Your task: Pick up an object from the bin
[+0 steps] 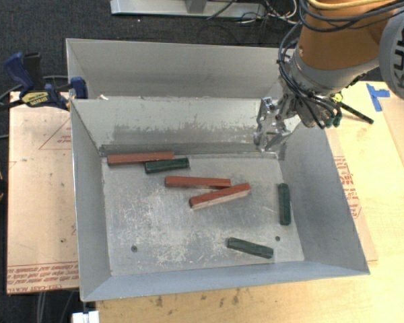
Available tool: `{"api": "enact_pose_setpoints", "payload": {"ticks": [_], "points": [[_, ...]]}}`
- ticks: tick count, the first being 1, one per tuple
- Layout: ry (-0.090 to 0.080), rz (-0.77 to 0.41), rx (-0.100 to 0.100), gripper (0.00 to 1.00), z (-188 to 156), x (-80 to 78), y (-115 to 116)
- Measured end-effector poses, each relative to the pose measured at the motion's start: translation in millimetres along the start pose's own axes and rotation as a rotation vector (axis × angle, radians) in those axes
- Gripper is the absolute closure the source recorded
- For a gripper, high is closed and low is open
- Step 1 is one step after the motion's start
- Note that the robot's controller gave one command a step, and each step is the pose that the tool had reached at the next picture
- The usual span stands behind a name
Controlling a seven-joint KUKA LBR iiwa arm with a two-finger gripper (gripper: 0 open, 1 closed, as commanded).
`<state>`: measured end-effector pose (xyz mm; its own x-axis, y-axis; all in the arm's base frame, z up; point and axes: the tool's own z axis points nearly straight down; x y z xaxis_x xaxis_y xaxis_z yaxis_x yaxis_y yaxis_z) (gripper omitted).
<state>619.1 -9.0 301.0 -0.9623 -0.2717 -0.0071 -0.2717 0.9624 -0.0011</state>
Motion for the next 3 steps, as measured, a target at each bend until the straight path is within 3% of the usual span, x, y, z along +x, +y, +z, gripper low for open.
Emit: {"api": "enact_pose_setpoints", "payload": {"ticks": [1, 2, 3], "points": [[0.003, 0.217, -0.001, 0.0, 118, -10.1, 1], [0.008, 0.232, -0.002, 0.0, 129, -9.6, 2], [0.004, 0.218, -0.002, 1.0, 221, -10.3, 15]]}}
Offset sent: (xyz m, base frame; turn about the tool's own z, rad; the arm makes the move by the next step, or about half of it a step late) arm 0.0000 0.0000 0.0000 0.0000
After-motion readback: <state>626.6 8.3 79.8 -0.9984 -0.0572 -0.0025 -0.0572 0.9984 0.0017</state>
